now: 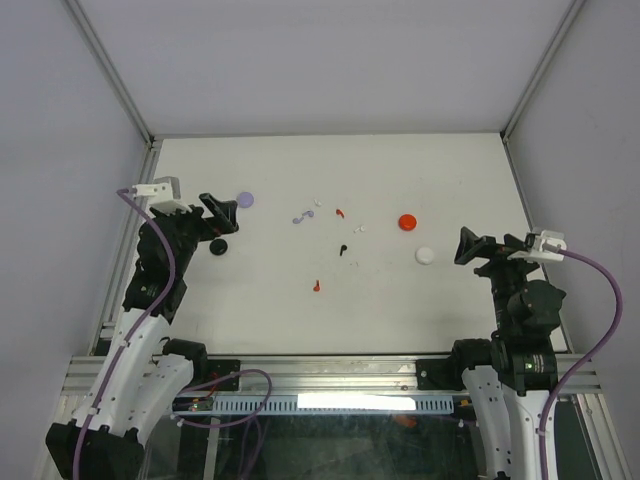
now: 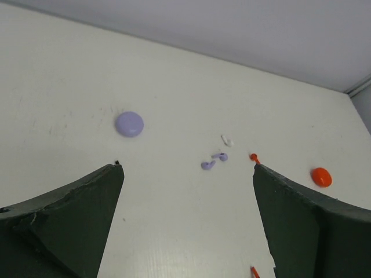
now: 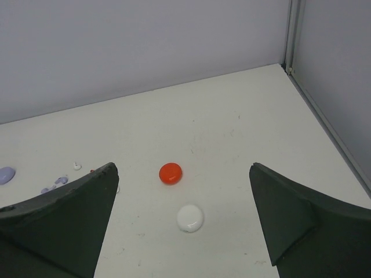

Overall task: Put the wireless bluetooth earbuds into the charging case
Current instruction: Pick up the charging case at the center of the board.

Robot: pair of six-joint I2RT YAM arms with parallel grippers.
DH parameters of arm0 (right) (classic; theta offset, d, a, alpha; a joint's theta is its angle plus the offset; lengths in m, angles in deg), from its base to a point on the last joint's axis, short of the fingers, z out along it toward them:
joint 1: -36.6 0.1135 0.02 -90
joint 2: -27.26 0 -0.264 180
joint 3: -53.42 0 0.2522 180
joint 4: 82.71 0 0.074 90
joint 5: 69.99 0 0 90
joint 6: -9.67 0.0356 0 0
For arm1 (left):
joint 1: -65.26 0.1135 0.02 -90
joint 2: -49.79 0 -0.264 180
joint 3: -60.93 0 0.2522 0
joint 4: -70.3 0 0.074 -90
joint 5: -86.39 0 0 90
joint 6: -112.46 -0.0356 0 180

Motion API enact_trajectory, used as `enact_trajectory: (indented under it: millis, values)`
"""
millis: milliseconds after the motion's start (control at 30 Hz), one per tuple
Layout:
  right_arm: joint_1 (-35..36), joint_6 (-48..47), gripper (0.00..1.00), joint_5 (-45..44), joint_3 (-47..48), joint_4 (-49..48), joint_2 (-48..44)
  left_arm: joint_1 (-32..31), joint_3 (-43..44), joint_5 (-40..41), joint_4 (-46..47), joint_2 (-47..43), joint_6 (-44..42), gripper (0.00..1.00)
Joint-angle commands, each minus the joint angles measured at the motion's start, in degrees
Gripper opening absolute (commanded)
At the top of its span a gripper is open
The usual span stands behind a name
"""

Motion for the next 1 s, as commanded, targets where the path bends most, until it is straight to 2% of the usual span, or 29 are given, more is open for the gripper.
enact_trajectory:
  millis: [0, 200, 433, 600, 967]
  values:
    - [-0.12, 0.31, 0.99, 0.91, -0.04, -3.11, -1.53, 0.58, 3.75, 2.17, -8.12, 4.15, 2.14, 0.99]
    - [1.55, 0.17, 0.99, 0.3, -0.22, -2.97, -2.22, 0.83, 6.02, 6.44, -14.83, 13.84, 2.22, 0.99]
    - [3.19, -0.01, 0.99, -0.58, -0.66, -3.25, -3.08, 5.62, 11.45, 2.43, -20.61, 27.83, -1.86, 0.99]
    - [3.67, -0.12, 0.99, -1.02, -0.92, -3.52, -3.63, 5.7, 15.22, 4.91, -24.83, 35.98, -5.87, 0.99]
    - [5.01, -0.21, 0.99, -1.12, -1.35, -4.09, -3.99, 5.73, 19.86, 6.81, -25.96, 50.55, -11.5, 0.93]
